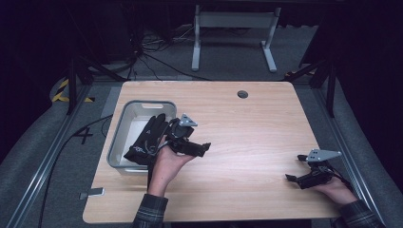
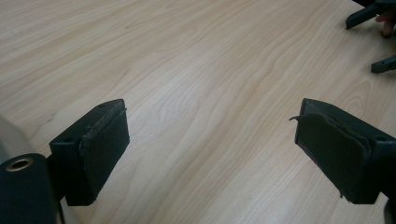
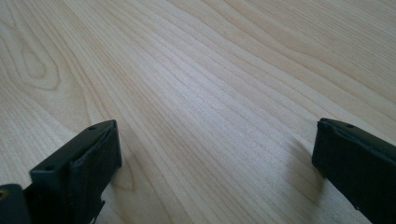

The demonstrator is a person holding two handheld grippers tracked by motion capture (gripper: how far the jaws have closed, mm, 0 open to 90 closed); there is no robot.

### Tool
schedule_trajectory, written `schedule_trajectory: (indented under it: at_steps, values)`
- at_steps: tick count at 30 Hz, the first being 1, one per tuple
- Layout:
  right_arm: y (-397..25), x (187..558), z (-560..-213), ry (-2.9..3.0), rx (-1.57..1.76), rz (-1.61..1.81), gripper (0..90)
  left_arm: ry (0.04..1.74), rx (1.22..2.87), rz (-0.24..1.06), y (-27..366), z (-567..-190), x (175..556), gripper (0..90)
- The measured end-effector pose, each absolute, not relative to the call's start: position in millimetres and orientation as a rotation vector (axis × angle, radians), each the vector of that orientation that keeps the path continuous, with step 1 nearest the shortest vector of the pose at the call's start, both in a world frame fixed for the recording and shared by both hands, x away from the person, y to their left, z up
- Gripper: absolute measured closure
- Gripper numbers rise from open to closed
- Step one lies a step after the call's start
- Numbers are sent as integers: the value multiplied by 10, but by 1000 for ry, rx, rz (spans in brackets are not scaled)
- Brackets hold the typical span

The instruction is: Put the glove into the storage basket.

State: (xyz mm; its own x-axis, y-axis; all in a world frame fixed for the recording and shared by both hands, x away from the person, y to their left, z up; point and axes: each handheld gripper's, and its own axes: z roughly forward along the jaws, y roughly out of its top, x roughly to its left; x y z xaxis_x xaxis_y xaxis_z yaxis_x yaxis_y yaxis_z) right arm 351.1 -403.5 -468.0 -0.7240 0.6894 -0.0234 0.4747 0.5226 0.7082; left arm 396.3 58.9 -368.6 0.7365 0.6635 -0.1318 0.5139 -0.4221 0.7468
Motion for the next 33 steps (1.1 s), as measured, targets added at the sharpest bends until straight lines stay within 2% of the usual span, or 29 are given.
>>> schedule_trajectory:
  at_steps: [14, 33]
  values:
    - [-4036, 3511, -4680, 2466, 971, 1010, 18, 818, 2154, 208, 195, -3975, 3777, 105]
    - [-4036, 3511, -4681, 2466, 970, 1011, 18, 793, 2225, 201, -113, -4410, 3590, 106]
